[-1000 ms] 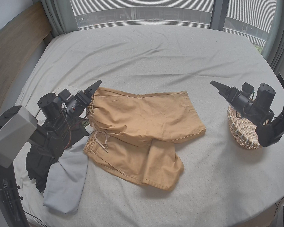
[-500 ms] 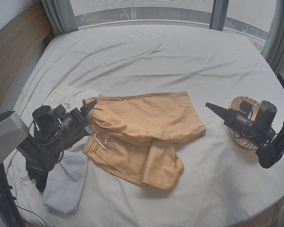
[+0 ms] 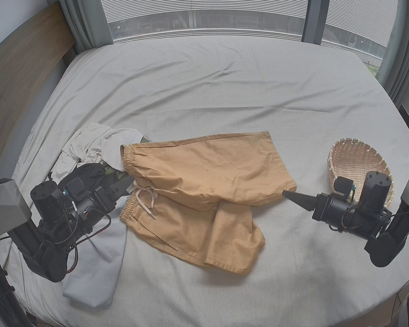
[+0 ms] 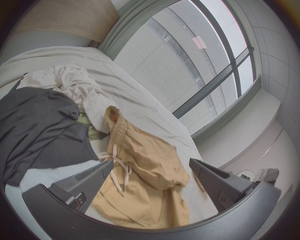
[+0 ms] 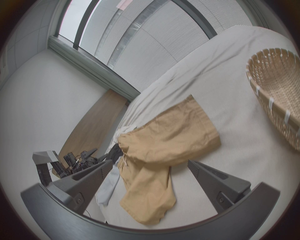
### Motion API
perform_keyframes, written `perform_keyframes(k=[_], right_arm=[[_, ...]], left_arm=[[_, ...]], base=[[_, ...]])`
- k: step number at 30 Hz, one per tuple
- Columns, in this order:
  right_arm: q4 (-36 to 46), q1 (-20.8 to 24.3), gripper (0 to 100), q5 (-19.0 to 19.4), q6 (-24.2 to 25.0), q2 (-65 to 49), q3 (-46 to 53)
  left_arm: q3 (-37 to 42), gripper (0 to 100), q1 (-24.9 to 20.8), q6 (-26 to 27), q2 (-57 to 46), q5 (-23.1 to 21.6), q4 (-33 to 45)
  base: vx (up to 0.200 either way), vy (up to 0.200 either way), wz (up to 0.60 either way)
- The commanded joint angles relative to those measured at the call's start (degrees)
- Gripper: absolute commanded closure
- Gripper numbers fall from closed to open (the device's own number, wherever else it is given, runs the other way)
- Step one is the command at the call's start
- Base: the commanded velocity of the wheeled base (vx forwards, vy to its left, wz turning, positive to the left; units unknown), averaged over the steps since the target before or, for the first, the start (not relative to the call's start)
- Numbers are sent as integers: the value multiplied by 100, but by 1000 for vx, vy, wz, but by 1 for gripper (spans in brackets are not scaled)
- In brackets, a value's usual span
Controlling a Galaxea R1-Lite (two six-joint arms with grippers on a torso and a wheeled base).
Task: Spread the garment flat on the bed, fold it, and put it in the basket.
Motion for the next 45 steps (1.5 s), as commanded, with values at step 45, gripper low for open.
perform_keyframes(k=[45], right_arm=[[-630, 573, 0, -493, 27, 1192, 314]], left_arm=[[-290, 0, 253, 230, 1529, 274, -48]], base=[[0, 0, 0]])
